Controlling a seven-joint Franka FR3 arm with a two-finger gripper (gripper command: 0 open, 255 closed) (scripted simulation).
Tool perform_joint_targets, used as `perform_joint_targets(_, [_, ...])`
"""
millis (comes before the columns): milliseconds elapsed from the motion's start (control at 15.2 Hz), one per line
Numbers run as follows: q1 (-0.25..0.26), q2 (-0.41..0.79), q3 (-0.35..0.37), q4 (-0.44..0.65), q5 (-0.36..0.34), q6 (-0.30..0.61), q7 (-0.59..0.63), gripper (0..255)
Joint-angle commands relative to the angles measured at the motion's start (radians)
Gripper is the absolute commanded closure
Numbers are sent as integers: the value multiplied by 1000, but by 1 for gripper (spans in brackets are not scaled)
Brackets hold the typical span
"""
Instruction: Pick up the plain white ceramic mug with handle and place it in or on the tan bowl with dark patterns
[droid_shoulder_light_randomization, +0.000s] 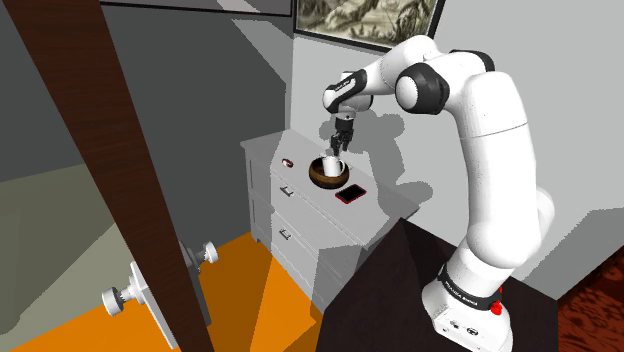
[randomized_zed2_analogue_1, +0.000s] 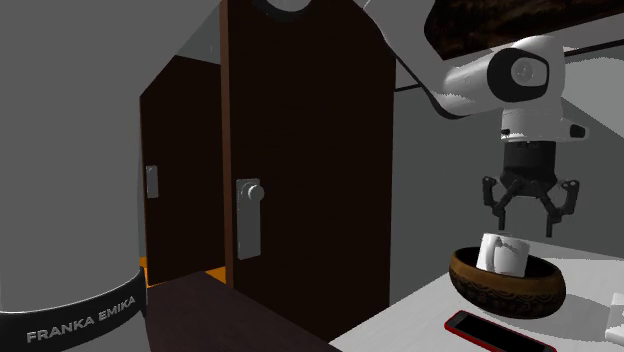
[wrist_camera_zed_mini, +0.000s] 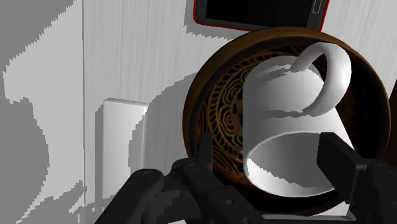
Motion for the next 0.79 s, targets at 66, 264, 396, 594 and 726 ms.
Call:
perform_joint_targets(66, [0,0,0,0,0,0,0,0])
perform_joint_targets(264, [2,-16,-4,10,-7,-25,4,0])
perform_joint_targets(396, [6,-45,-12,34,-19,-77,12,0])
perform_joint_targets(594, [8,-55,-15,46,-23,-98,15,0])
perform_joint_targets(726, [8,-55,-15,46,-23,-98,15,0])
